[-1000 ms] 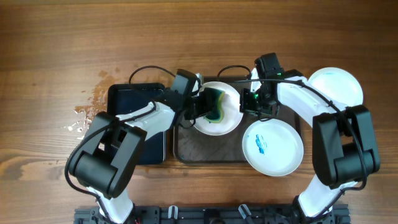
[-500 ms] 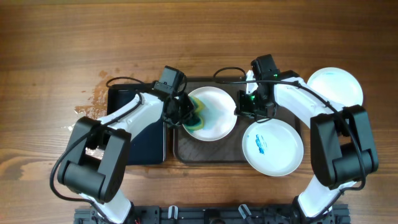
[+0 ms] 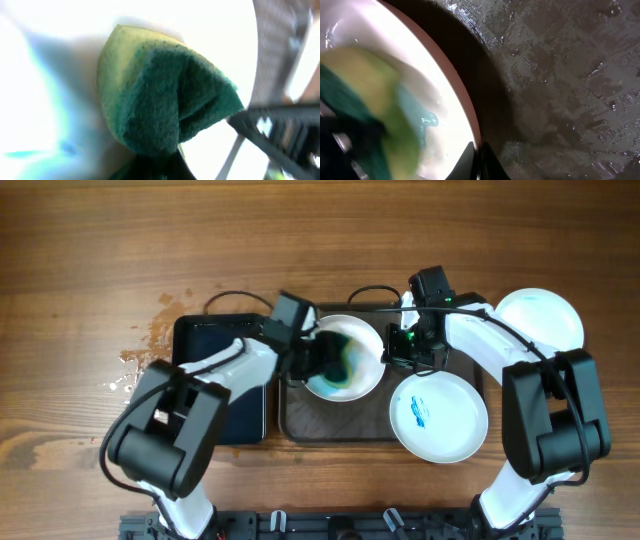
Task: Clean dirty plates on tray and stack at the side
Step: 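Scrub the held plate's surface with the sponge in the left gripper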
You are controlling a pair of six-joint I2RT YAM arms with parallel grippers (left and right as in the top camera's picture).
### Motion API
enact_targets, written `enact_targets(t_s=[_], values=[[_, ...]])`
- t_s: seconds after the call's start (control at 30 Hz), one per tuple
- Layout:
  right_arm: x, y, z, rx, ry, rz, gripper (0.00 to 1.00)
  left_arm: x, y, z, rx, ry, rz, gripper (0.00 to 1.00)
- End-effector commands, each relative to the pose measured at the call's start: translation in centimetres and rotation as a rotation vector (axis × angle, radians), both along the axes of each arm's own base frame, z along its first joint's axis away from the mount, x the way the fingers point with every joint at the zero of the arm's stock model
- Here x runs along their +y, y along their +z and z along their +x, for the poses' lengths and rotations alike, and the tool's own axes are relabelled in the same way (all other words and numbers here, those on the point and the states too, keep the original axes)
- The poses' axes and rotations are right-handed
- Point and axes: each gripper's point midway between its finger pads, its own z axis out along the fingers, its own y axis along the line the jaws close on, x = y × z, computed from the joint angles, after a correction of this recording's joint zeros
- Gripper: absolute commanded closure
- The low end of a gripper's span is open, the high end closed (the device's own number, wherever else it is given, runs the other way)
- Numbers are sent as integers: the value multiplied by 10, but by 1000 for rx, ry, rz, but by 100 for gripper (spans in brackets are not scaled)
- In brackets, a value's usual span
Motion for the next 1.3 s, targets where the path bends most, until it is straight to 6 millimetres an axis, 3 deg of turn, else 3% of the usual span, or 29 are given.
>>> enact_targets(t_s=[0.0,0.07,0.17,0.3,0.4,0.5,0.63,0.73,0.8,0.87,0.97,1.17,1.27], values=[[2,-3,-1,10,0,-3,96,-35,5,-49,133,-152,-137,96],[2,-2,-1,10,0,-3,95,-40,6,-58,176,-155,-143,96],[2,-3,-2,13,1,-4,95,-29,-6,-57,202,-96,-64,96],[1,-3,-5,22,8,-7,95,16,-26,-19,128,72,96,96],[1,-3,-5,19,14,-8,95,52,-28,17,66,193,134,96],[1,-3,-5,19,15,-8,95,78,-29,34,50,269,150,96],[1,-3,-5,20,18,-9,95,103,-35,42,45,338,222,96],[1,-3,-6,24,19,-10,95,117,-45,29,89,359,316,96],[0,-3,-7,24,21,-11,96,113,-47,20,106,334,334,96],[0,-4,-7,23,21,-14,95,93,-41,21,64,241,270,96],[0,-4,-6,23,21,-15,95,53,-19,32,-10,150,89,96],[-1,-4,-7,28,19,-18,95,10,18,56,-55,160,-16,96],[-1,-4,-8,30,17,-18,95,-7,27,63,-70,148,-29,96]])
